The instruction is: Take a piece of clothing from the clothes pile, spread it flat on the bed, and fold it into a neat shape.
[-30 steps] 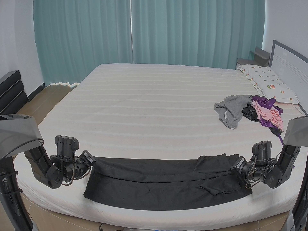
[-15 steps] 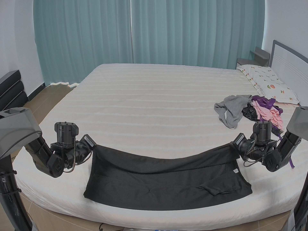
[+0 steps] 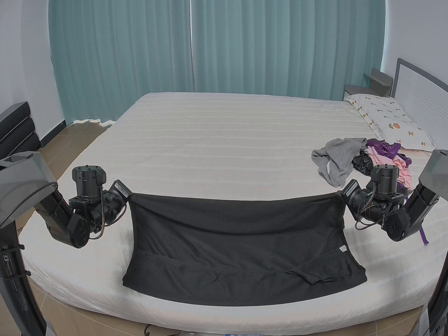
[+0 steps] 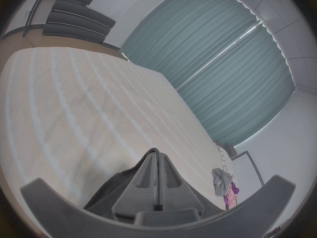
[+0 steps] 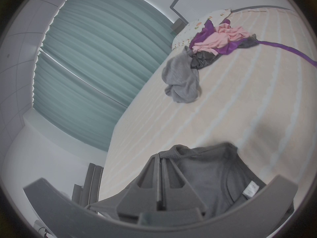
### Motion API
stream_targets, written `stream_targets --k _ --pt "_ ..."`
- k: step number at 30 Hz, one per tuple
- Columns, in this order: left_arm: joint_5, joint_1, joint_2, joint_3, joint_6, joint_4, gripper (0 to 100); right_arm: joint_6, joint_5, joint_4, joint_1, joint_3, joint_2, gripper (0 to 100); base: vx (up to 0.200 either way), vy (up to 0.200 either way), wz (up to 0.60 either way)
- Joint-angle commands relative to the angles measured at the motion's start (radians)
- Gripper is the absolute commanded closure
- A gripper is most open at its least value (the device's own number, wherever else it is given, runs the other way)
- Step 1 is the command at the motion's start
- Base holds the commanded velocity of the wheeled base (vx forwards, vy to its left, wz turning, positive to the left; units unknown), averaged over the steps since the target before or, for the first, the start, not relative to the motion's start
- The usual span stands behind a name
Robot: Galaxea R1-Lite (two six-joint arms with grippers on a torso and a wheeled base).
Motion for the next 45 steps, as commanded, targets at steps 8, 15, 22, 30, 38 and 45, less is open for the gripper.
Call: stream_targets --k 8,15,22,30,38,45 --pt "-0.009 -0.013 0.066 0.294 0.163 -0.216 100 -0.069 0.063 -0.068 0.005 0.238 -0.014 100 0.000 0.000 0.00" --pt "-0.012 -0.030 0.097 0.376 0.203 -0.244 100 -0.135 0.084 -0.071 0.006 0.313 0.018 100 0.000 0.000 0.00" --pt "-0.015 -0.053 0.117 0.405 0.199 -0.244 100 -0.161 0.084 -0.072 0.003 0.319 0.073 100 0.000 0.000 0.00" --pt "-0.020 -0.053 0.102 0.406 0.195 -0.244 0 -0.163 0.092 -0.106 -0.004 0.316 0.063 0 0.000 0.000 0.00" --pt "-0.023 -0.020 0.054 0.317 0.157 -0.224 0 -0.157 0.183 -0.099 -0.098 0.253 -0.007 0 0.000 0.000 0.00" --pt "-0.023 -0.016 0.137 0.052 0.084 -0.022 0 -0.155 0.189 -0.089 -0.112 0.147 0.135 0 0.000 0.000 0.00"
